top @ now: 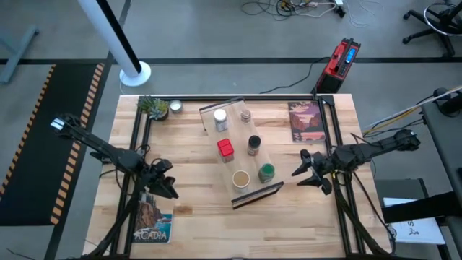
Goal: Shelf spices
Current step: Return to Home Position
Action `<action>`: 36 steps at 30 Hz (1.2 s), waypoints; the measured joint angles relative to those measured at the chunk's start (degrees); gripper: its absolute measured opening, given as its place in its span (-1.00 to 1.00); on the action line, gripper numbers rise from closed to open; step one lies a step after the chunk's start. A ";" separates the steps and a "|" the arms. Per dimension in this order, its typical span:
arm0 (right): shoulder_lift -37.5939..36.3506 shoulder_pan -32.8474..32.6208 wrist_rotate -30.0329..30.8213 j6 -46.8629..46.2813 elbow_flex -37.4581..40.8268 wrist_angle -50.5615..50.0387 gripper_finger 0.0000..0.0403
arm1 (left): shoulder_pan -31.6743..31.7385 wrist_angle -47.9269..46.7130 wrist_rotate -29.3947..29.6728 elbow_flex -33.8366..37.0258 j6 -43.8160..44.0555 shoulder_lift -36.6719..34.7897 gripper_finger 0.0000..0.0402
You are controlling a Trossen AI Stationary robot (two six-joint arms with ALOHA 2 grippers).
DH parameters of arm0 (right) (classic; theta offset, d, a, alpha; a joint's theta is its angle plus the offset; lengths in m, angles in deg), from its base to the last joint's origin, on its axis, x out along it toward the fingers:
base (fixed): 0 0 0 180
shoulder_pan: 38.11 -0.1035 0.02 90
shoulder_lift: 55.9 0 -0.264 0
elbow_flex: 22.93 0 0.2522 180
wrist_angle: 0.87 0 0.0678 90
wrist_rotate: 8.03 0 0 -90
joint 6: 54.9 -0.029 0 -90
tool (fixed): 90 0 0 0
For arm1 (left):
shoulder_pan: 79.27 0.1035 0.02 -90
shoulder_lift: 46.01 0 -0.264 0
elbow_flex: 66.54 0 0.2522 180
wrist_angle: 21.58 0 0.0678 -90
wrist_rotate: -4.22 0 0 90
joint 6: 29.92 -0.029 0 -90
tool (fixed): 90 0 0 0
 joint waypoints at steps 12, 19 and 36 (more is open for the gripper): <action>-8.84 0.00 0.55 0.00 0.94 1.42 -0.08 | 0.00 -10.09 0.02 0.02 0.00 -11.39 0.01; -8.81 0.00 0.48 -0.02 0.96 3.17 -0.08 | 0.00 -26.85 0.02 0.02 0.00 -18.21 0.01; -8.81 0.53 0.50 -0.02 1.03 3.09 -0.08 | 0.39 -36.91 0.50 0.07 0.04 -35.12 0.01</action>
